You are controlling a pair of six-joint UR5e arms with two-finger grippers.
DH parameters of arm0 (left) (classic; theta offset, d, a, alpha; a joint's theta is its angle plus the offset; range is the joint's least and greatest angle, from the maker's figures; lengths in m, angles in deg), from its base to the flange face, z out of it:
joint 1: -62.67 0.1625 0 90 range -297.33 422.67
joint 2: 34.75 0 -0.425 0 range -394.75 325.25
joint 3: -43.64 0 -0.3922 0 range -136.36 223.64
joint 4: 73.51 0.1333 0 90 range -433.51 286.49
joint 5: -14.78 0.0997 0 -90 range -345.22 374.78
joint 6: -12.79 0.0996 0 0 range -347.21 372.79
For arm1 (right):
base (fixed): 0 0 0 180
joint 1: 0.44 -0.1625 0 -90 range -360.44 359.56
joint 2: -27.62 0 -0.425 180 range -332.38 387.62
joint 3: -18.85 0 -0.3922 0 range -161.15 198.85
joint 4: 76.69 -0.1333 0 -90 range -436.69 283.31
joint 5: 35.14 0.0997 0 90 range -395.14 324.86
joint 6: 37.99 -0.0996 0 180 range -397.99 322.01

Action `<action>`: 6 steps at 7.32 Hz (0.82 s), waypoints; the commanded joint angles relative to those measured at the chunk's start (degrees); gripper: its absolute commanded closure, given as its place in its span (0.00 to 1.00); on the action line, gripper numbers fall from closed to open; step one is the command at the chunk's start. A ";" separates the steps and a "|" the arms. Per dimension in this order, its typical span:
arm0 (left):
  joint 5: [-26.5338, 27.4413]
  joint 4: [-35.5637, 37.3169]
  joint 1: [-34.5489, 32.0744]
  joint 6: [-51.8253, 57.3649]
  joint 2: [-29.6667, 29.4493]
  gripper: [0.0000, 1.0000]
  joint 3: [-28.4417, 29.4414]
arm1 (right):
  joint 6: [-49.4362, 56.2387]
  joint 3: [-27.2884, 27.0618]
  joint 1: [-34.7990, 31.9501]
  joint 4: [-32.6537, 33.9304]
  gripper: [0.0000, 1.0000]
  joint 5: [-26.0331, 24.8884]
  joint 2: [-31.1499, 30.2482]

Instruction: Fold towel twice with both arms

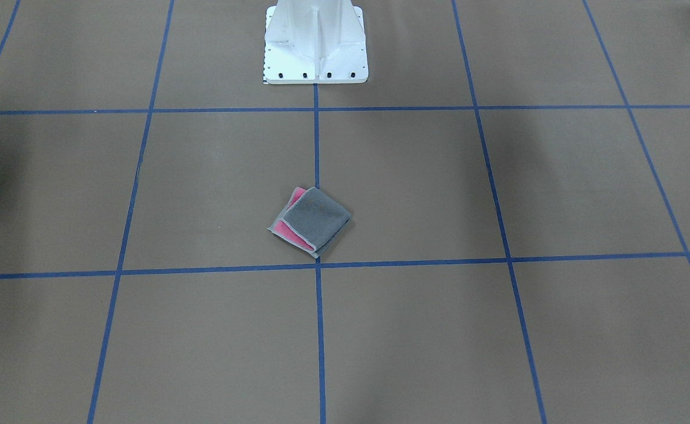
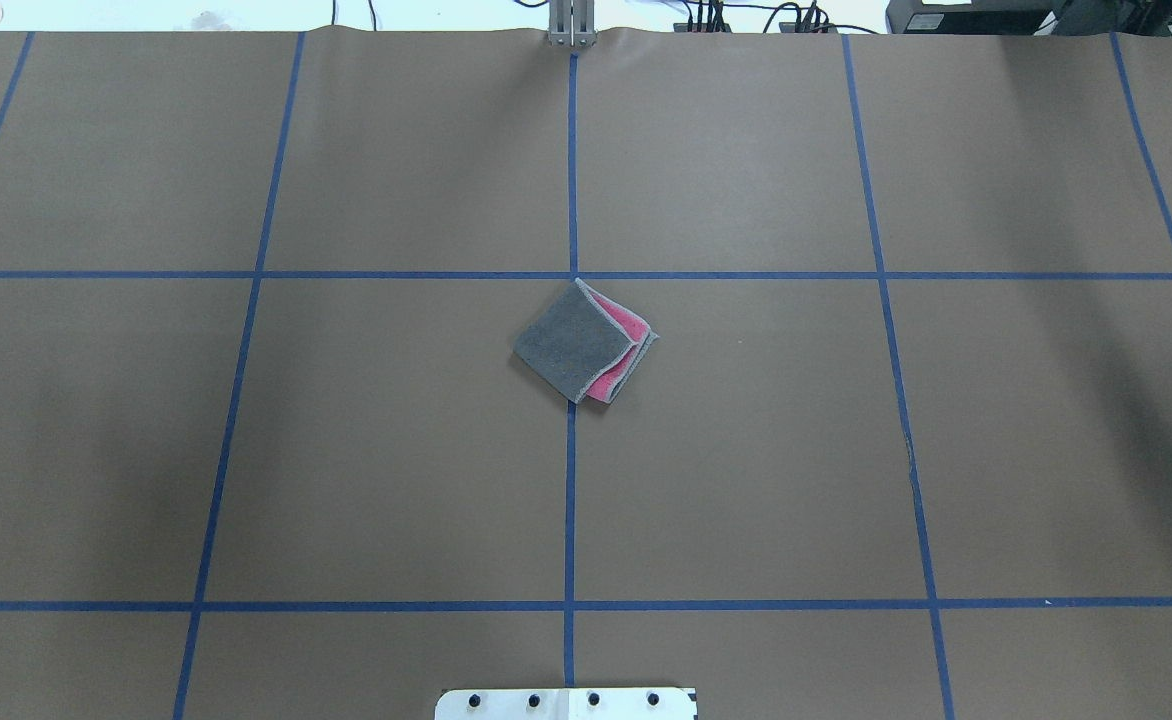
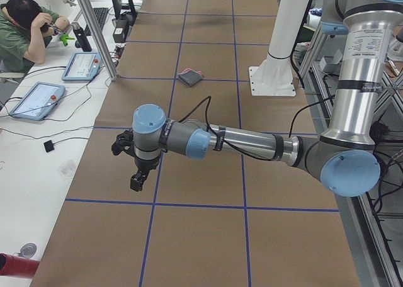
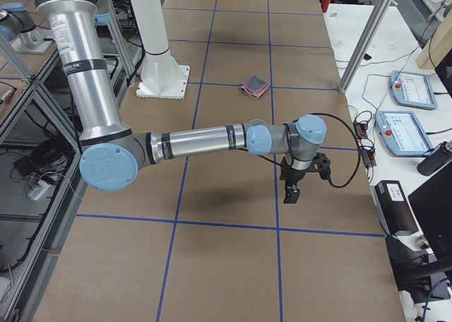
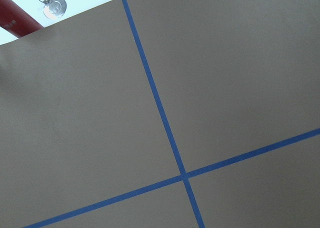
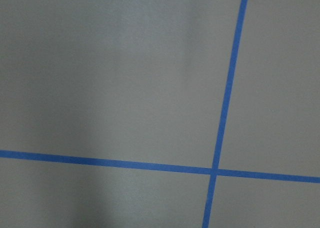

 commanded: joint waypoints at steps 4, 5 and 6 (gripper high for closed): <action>0.19 0.69 0.26 -2.13 5.92 0.00 -1.77 | 0.85 -4.20 -3.95 -11.31 0.01 5.66 -15.95; -2.16 0.69 0.43 -7.63 5.93 0.00 -2.13 | 0.85 -4.90 -4.91 -11.31 0.01 5.75 -16.14; -3.31 0.77 0.44 -8.38 5.93 0.00 -2.14 | 0.85 -5.00 -5.62 -11.40 0.01 5.75 -16.05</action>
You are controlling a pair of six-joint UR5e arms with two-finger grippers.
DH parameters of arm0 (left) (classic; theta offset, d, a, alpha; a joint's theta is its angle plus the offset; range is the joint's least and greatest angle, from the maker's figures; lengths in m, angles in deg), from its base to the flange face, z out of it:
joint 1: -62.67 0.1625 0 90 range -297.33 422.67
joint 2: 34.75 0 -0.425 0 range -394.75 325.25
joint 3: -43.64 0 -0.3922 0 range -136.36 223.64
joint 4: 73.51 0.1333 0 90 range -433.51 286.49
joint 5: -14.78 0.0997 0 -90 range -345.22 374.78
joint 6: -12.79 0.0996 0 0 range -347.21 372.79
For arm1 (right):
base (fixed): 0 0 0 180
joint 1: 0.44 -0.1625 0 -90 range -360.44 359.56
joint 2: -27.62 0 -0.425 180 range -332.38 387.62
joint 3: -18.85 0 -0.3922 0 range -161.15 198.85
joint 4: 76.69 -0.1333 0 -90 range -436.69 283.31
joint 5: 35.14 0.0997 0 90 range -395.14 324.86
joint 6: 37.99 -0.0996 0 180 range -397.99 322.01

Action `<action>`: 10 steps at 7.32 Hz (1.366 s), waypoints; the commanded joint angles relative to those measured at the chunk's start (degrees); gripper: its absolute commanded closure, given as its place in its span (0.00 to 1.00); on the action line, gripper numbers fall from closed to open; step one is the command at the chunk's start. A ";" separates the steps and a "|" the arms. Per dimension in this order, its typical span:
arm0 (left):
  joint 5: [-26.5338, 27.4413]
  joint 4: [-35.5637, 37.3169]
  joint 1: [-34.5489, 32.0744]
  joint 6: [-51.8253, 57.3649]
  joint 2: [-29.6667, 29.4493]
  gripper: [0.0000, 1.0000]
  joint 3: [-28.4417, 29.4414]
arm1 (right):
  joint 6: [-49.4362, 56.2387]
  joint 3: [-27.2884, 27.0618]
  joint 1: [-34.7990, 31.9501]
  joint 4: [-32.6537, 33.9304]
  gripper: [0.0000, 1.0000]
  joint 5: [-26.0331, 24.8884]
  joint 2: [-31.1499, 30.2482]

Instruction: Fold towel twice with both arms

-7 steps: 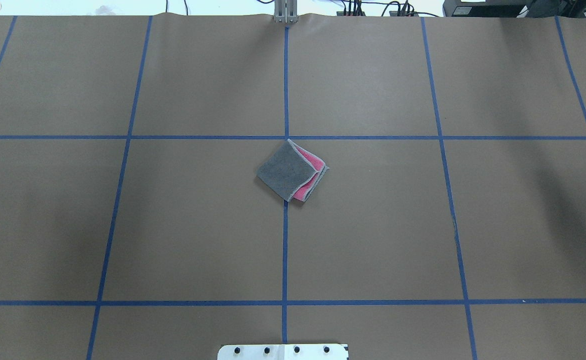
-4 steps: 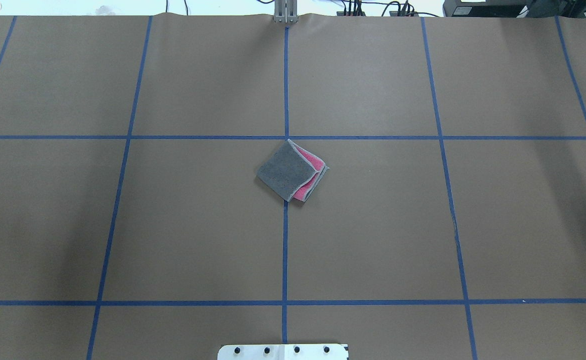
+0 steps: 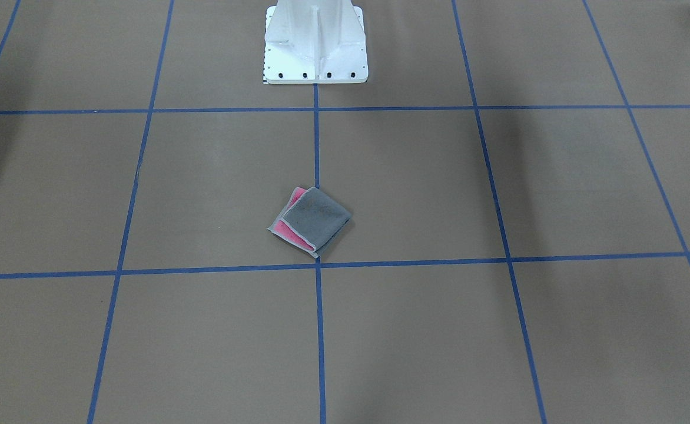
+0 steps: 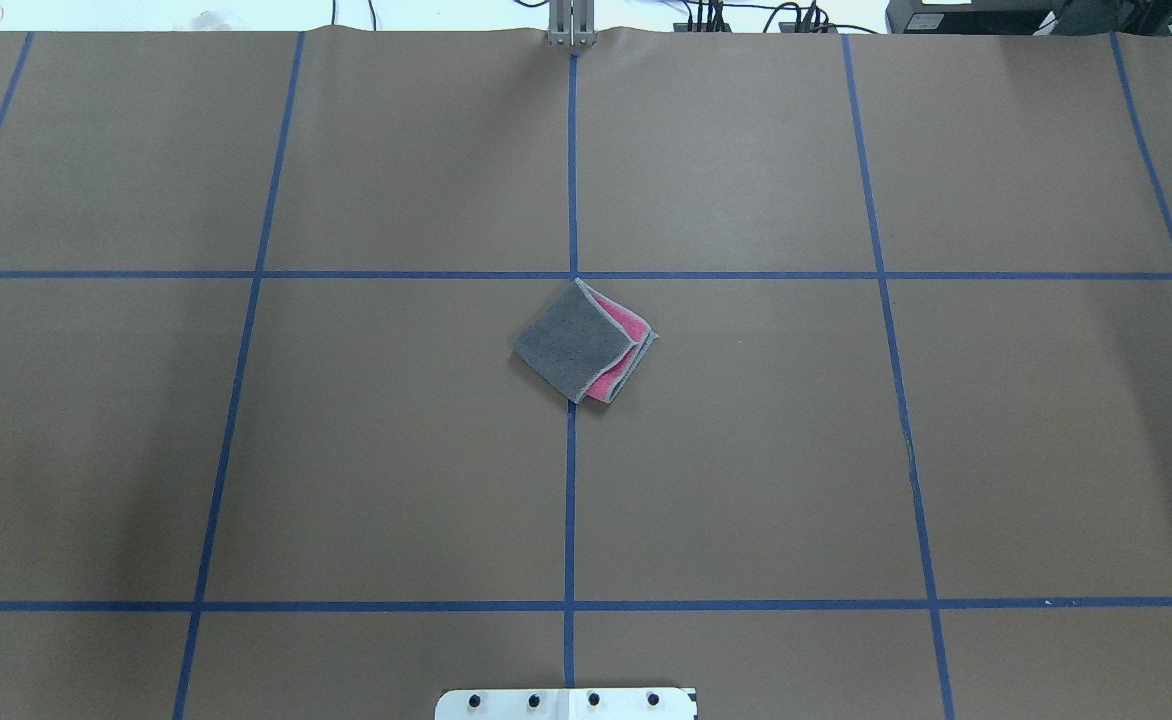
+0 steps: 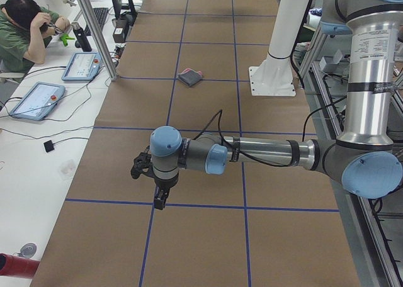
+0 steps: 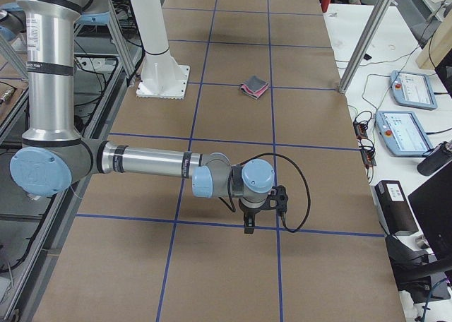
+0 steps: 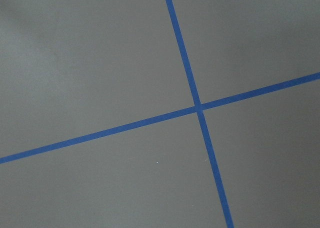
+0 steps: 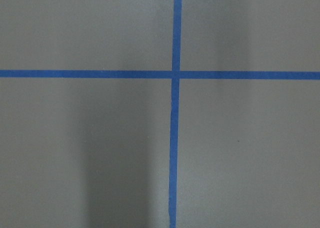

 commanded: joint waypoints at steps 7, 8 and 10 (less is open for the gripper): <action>-1.57 0.01 0.17 -2.89 0.01 0.00 -1.20 | -1.06 -8.07 -3.85 5.22 0.01 1.41 -0.17; -1.57 0.00 0.26 -2.89 0.00 0.00 -1.38 | -0.97 -7.89 -3.85 5.14 0.01 1.49 -0.17; -1.39 0.09 1.05 -2.89 -0.17 0.00 -1.20 | -0.97 -7.72 -3.85 5.05 0.01 1.50 -0.25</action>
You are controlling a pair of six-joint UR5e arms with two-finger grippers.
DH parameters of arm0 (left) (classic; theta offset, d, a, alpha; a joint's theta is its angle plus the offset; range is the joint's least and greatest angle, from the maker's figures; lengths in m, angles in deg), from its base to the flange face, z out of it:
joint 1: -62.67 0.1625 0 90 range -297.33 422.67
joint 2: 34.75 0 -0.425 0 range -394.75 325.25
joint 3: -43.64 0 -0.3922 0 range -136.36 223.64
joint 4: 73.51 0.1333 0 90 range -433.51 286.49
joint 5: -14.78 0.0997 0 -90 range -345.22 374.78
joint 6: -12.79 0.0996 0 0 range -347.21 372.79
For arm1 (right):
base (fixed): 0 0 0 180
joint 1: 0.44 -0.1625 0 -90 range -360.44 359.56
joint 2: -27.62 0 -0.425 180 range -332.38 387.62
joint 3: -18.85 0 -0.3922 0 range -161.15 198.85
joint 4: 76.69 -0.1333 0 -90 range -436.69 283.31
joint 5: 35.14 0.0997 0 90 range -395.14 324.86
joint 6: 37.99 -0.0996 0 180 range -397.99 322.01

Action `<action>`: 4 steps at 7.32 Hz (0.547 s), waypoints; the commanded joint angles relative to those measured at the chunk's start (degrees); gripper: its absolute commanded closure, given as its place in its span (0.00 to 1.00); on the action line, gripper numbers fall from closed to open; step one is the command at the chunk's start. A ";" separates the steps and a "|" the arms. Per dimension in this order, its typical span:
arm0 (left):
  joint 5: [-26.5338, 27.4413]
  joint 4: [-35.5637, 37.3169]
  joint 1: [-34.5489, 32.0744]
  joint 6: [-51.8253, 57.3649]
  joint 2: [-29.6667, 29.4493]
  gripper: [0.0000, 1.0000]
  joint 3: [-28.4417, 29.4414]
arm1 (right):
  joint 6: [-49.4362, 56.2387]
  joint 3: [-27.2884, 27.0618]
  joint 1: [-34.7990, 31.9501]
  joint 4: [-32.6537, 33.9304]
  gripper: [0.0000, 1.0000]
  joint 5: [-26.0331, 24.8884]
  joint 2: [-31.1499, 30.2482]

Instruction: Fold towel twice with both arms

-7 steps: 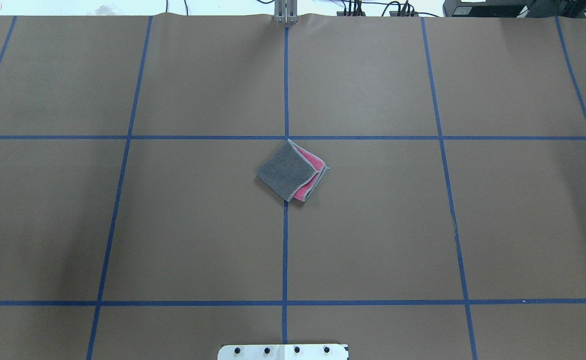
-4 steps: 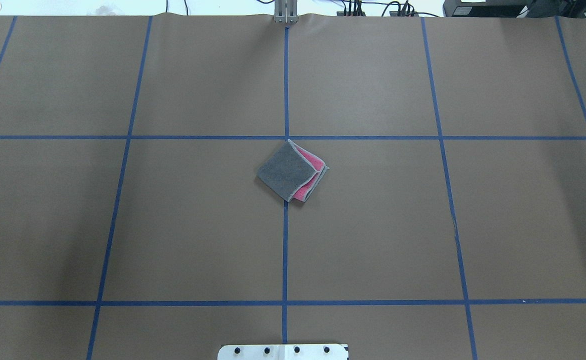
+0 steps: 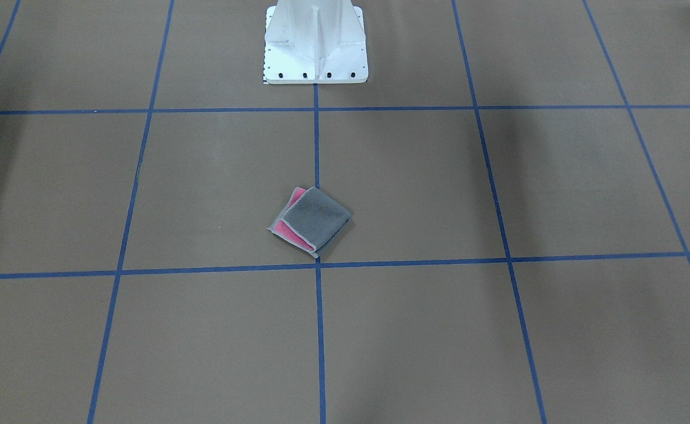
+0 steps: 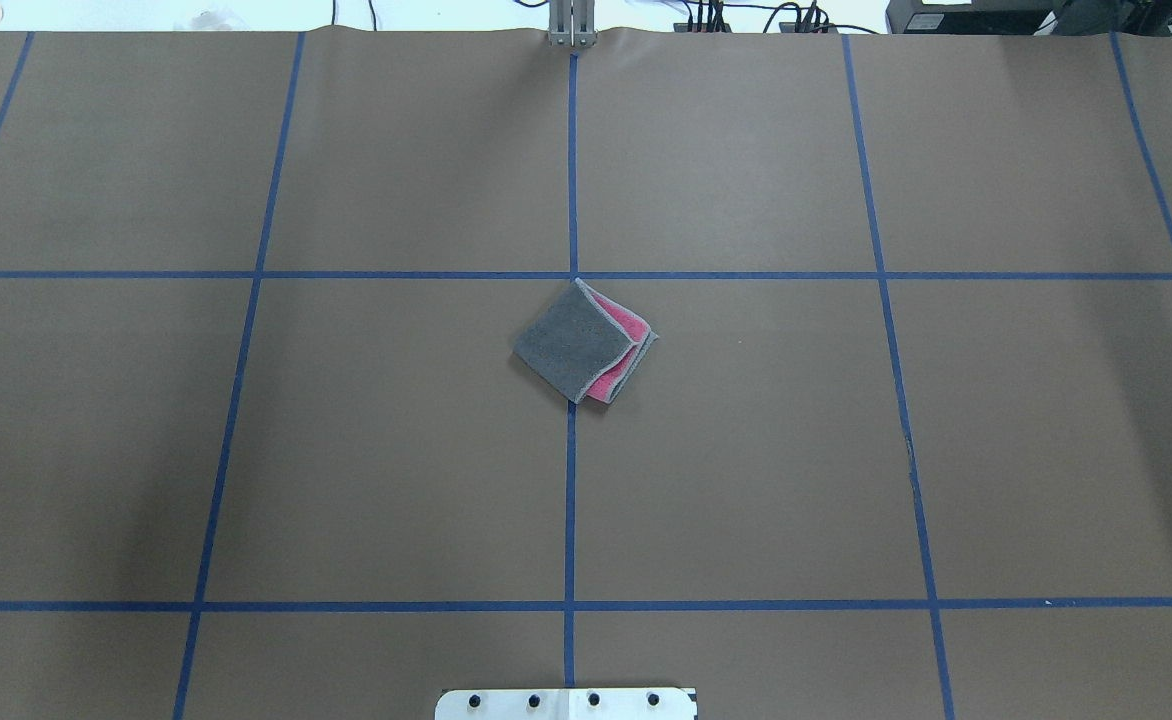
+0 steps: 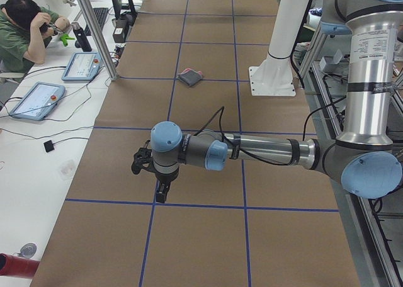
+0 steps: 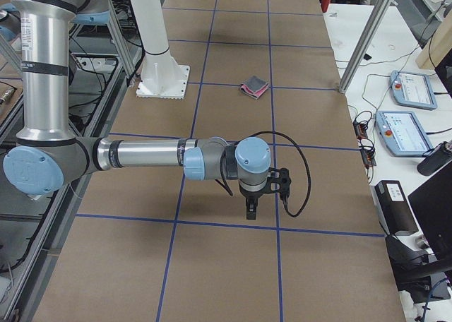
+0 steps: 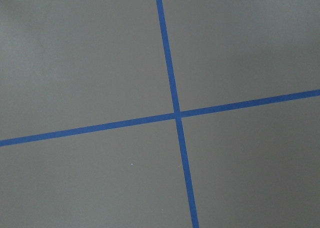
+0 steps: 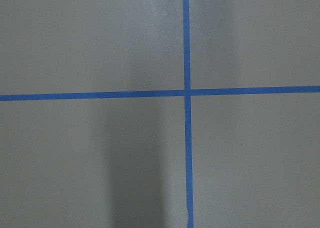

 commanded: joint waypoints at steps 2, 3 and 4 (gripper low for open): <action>0.07 0.03 0.29 -0.01 0.23 0.00 0.31 | 0.01 0.40 0.00 0.03 0.01 2.86 -0.03; -0.01 -0.06 0.29 -0.01 0.23 0.00 0.40 | 0.01 0.31 0.00 -0.05 0.01 3.93 -0.29; -0.02 0.03 0.29 -0.01 0.23 0.00 0.40 | 0.18 0.22 0.00 -0.40 0.01 3.16 -0.82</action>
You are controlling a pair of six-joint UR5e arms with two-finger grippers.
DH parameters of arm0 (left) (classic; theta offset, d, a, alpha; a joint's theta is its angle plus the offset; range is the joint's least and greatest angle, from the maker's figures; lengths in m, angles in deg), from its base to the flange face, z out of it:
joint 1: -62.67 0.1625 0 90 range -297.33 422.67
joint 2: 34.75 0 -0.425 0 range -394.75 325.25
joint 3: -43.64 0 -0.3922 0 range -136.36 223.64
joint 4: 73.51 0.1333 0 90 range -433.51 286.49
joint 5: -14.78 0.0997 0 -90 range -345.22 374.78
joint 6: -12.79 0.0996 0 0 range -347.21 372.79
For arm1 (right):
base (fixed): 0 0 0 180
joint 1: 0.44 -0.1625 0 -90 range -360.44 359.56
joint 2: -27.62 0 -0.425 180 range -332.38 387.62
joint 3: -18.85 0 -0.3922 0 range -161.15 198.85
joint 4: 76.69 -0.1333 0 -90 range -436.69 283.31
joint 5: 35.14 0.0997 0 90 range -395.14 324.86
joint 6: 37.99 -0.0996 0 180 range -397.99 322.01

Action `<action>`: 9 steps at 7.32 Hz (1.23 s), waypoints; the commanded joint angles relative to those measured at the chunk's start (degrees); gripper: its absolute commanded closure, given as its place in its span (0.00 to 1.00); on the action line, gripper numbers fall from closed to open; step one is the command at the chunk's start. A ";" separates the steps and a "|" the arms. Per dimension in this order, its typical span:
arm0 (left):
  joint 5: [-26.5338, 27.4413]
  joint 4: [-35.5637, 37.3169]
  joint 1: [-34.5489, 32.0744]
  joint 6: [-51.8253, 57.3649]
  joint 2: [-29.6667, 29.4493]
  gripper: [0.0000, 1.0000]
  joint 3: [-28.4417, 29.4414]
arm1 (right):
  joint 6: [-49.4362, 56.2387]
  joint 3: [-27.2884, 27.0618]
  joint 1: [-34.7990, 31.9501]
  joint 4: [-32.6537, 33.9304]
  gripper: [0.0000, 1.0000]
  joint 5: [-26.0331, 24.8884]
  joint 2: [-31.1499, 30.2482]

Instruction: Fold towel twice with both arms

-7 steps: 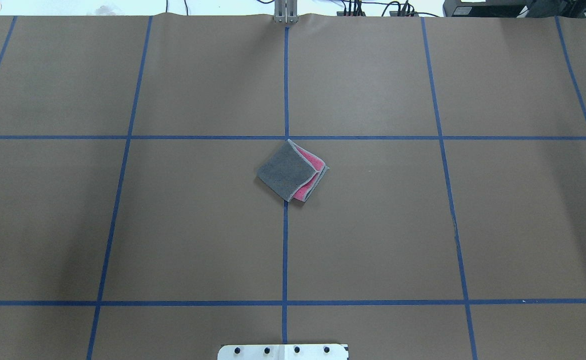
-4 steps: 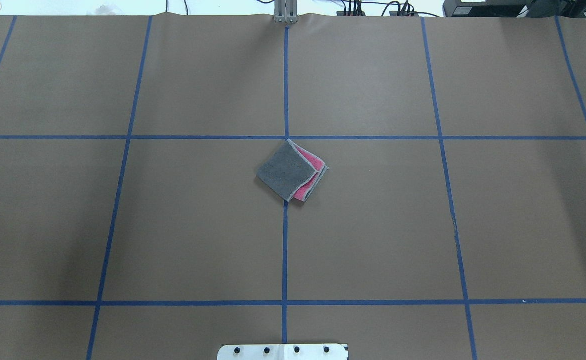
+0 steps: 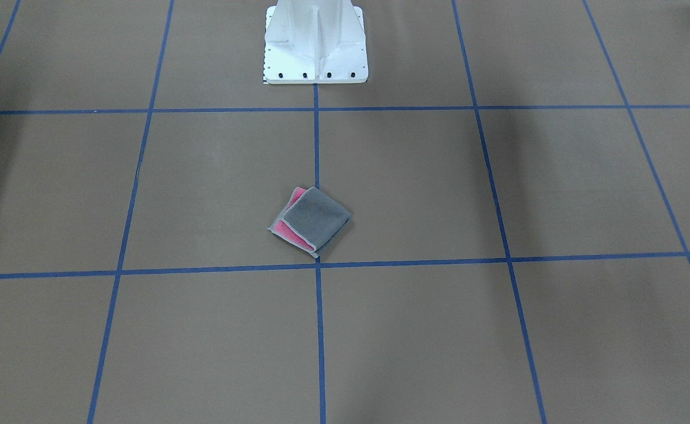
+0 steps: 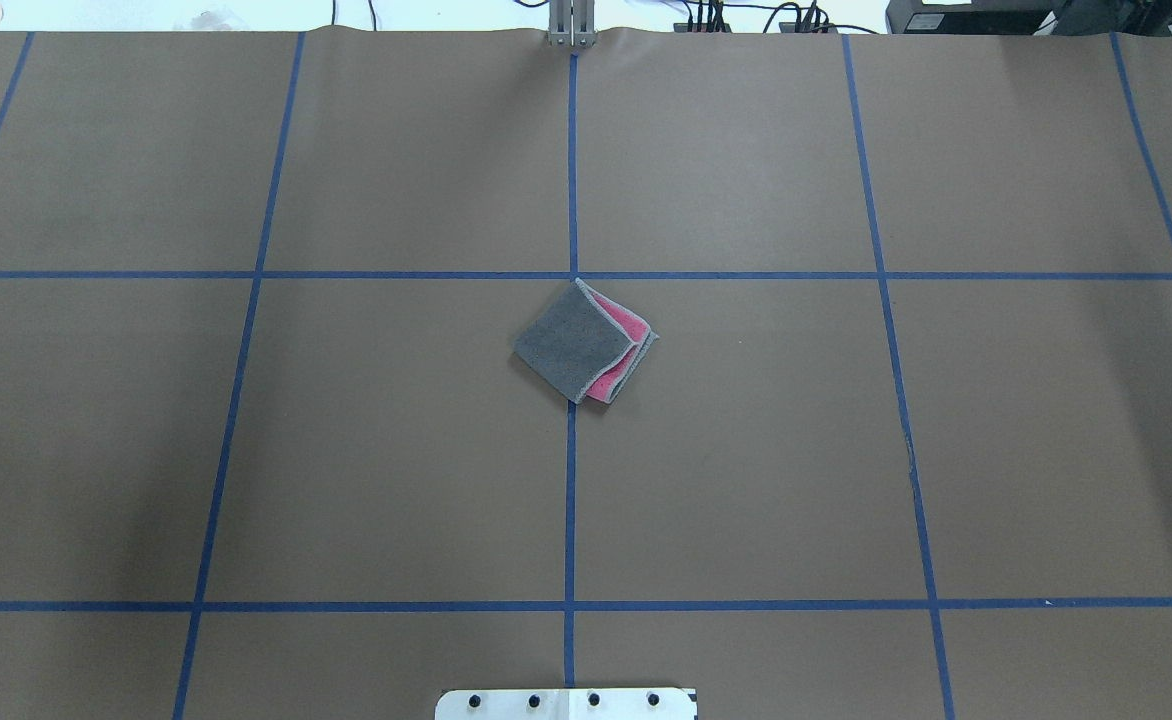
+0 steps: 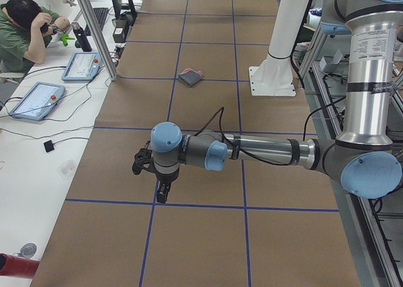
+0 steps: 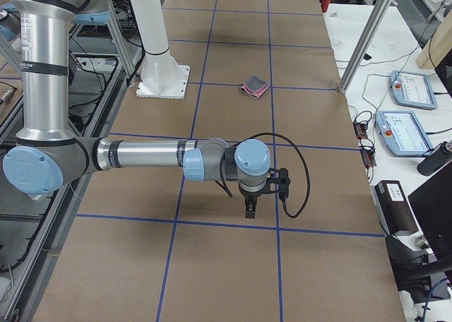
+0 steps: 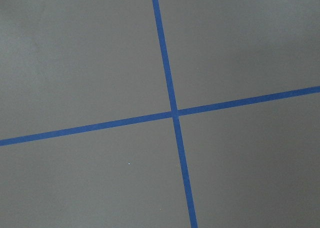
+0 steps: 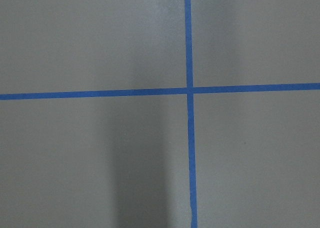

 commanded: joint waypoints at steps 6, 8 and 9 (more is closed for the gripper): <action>-0.03 0.04 -0.08 0.00 0.12 0.00 -0.29 | 0.14 -0.33 0.00 -0.48 0.01 -2.27 -0.42; -0.03 0.04 0.01 0.00 0.12 0.00 -0.29 | 0.14 -0.42 0.00 -0.48 0.01 -2.27 -0.50; -0.03 0.04 0.01 0.00 0.12 0.00 -0.29 | 0.14 -0.42 0.00 -0.48 0.01 -2.35 -0.50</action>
